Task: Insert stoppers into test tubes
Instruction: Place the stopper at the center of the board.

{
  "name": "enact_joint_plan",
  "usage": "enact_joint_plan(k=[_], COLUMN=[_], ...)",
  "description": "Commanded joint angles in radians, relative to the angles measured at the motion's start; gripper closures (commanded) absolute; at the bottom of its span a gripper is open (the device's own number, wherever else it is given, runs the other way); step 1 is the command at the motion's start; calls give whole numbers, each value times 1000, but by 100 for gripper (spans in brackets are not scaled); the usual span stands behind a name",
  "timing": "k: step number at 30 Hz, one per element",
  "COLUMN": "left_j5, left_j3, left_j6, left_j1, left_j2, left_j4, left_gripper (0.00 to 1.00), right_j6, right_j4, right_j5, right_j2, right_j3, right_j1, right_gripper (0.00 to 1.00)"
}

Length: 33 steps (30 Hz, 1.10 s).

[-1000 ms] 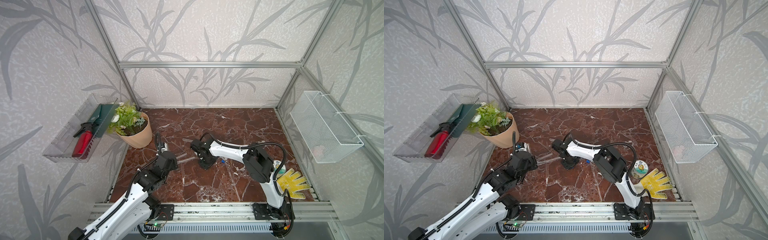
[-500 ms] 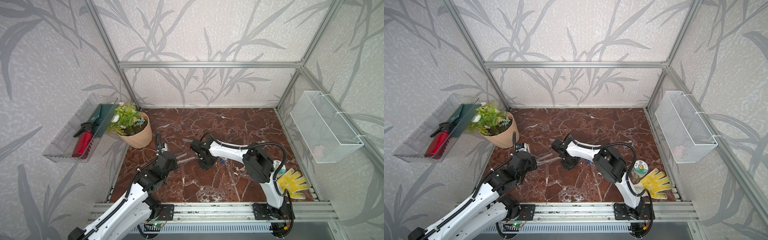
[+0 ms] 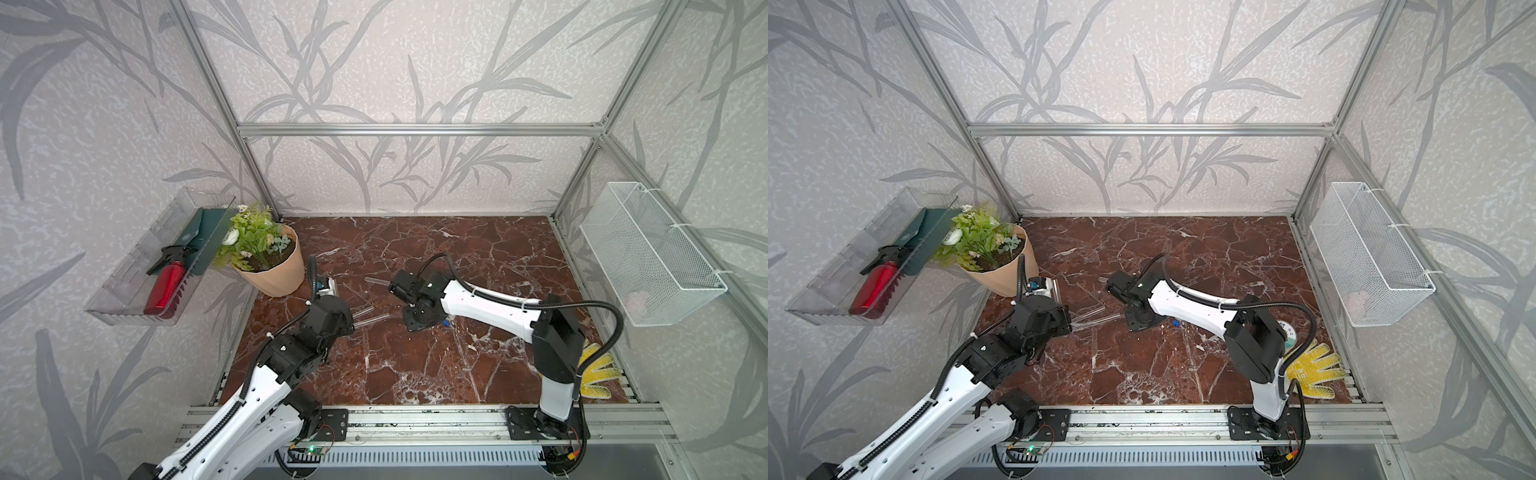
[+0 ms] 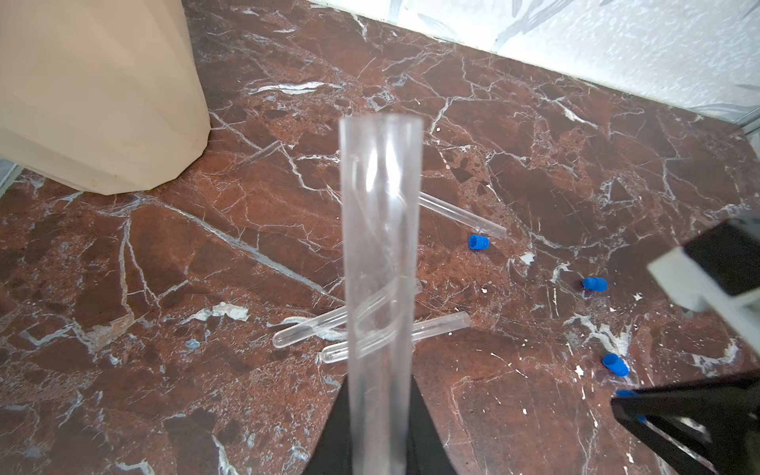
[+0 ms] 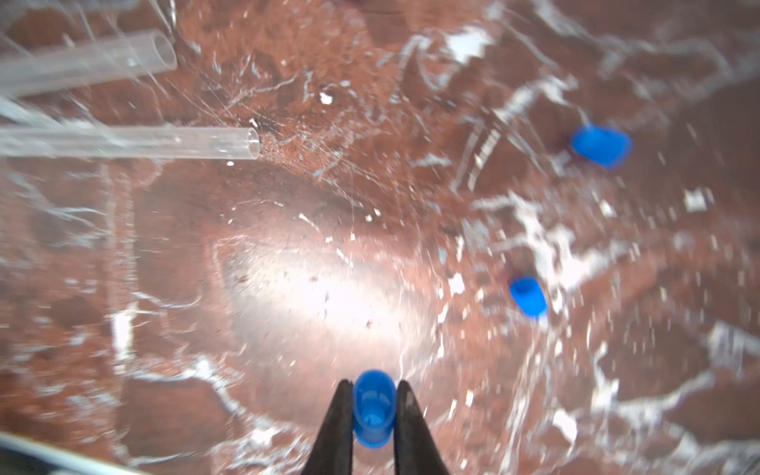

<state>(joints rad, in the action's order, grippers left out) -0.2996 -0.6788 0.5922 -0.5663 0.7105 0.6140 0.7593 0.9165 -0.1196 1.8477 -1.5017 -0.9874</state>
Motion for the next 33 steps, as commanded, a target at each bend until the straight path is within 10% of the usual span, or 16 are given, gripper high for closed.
enact_joint_plan(k=[1, 13, 33], left_j5=[47, 44, 37], left_j3=[-35, -12, 26], left_j6=[-37, -73, 22], left_j1=[5, 6, 6], left_j2=[-52, -242, -324], left_j4=[67, 154, 218], left_gripper=[100, 100, 100], right_j6=[403, 1039, 1242], right_j4=[-42, -122, -233], right_j5=[-5, 64, 87], right_j2=[-94, -64, 39], right_j3=[120, 272, 341], right_j1=[-17, -27, -11], right_gripper=[92, 92, 88])
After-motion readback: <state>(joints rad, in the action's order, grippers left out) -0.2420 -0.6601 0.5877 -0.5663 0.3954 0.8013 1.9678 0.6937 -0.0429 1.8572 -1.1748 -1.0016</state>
